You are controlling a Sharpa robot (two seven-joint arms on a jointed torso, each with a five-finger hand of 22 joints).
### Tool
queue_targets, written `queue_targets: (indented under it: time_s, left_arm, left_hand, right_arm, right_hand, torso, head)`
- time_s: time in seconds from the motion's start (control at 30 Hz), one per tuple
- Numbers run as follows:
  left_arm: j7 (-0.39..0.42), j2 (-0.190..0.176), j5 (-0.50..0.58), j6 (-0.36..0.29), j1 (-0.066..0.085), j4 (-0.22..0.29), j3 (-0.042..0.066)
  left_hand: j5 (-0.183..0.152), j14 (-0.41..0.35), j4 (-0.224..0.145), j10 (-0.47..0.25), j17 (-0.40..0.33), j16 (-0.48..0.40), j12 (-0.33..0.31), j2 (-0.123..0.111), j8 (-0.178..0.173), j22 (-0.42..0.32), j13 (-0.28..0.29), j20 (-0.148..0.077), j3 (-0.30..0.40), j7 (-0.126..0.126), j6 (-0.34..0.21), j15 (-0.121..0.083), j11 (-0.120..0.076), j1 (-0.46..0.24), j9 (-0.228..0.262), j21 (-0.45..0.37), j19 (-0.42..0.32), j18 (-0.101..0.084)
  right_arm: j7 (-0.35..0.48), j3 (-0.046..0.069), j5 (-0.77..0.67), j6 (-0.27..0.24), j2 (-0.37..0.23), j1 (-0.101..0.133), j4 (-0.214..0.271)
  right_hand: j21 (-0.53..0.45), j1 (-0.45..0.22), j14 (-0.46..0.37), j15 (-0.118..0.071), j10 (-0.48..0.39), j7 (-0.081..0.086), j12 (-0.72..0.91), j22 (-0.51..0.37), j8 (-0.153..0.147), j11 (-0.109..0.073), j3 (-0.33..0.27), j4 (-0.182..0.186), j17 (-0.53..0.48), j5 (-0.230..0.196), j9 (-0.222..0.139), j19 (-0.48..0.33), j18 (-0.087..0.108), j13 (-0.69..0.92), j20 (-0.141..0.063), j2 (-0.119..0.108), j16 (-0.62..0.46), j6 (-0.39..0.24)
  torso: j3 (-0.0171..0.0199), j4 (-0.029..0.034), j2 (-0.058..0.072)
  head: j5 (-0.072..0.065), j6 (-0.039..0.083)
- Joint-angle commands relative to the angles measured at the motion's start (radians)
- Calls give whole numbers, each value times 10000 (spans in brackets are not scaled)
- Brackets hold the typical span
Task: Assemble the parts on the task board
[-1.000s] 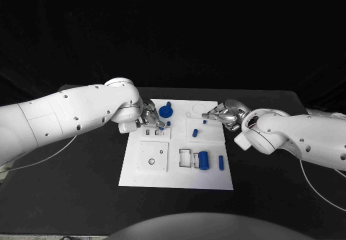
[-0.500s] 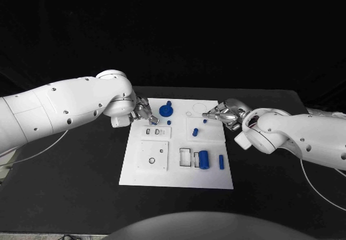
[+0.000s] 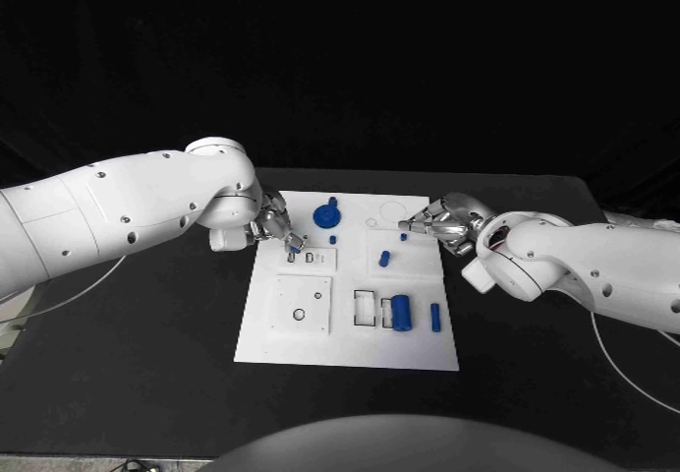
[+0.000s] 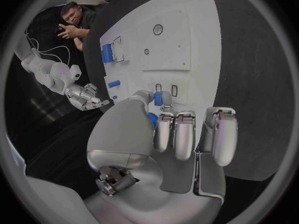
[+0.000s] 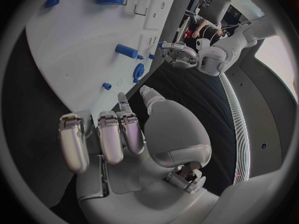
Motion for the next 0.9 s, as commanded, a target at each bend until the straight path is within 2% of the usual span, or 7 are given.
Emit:
queue_targets:
  time_s: [0.03, 0.43, 0.9]
  left_arm:
    - [-577, 55, 24, 541, 21, 22, -4]
    - [-604, 193, 33, 702, 18, -61, -18]
    - [-682, 525, 33, 826, 11, -268, -26]
  left_hand:
    - [17, 1042, 52, 1058, 2631, 25, 25, -25, -28, 2635, 2634, -72, 10, -2, 60, -84, -67, -60, 8, 24, 1016, -75]
    - [98, 1042, 31, 1058, 2631, 25, 25, 18, -70, 2635, 2634, -77, 62, -26, 99, -92, -84, -37, 4, 24, 1016, -75]
    - [140, 1042, 29, 1058, 2631, 25, 25, 29, -86, 2635, 2634, -79, 84, -33, 114, -97, -90, -26, 6, 24, 1016, -75]
  right_arm:
    - [-8, -3, -85, 97, 11, -8, -1]
    - [-8, -4, -85, 101, 20, -16, -14]
    - [20, -5, -85, 86, 62, -38, -15]
  right_hand:
    - [45, 51, 1024, 71, 1048, 26, 39, 2628, 28, 56, -63, 2, 2628, 45, 11, 1048, -68, 2634, 98, 37, 41, -51]
    - [45, 51, 1024, 71, 1048, 26, 39, 2628, 28, 56, -63, 2, 2628, 45, 11, 1048, -68, 2634, 98, 37, 41, -51]
    - [45, 51, 1024, 71, 1048, 26, 39, 2628, 28, 56, -63, 2, 2628, 45, 11, 1048, -68, 2634, 98, 37, 41, -51]
  torso:
    - [3, -5, 1]
    - [4, -9, 0]
    - [1, -9, 1]
  head:
    - [3, 5]
    - [-7, 10]
    - [-2, 46]
